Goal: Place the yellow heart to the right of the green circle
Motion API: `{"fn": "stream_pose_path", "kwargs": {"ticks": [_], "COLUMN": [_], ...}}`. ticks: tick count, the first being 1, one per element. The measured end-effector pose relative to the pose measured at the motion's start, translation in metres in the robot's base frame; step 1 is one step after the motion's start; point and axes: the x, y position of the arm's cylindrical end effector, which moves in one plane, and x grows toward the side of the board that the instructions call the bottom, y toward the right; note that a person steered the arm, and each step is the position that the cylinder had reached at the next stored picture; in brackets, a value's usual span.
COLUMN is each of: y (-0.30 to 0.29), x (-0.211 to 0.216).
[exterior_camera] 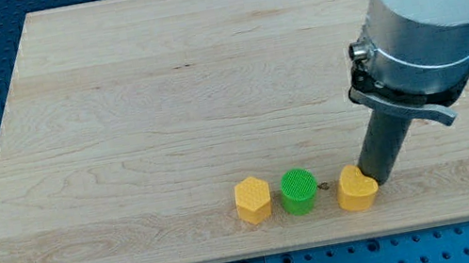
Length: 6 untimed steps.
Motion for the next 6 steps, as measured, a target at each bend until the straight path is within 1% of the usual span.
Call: {"fn": "stream_pose_path", "kwargs": {"ticks": [2,3,5,6], "y": [0.008,0.042,0.049,0.077], "x": [0.000,0.000,0.000,0.003]}}
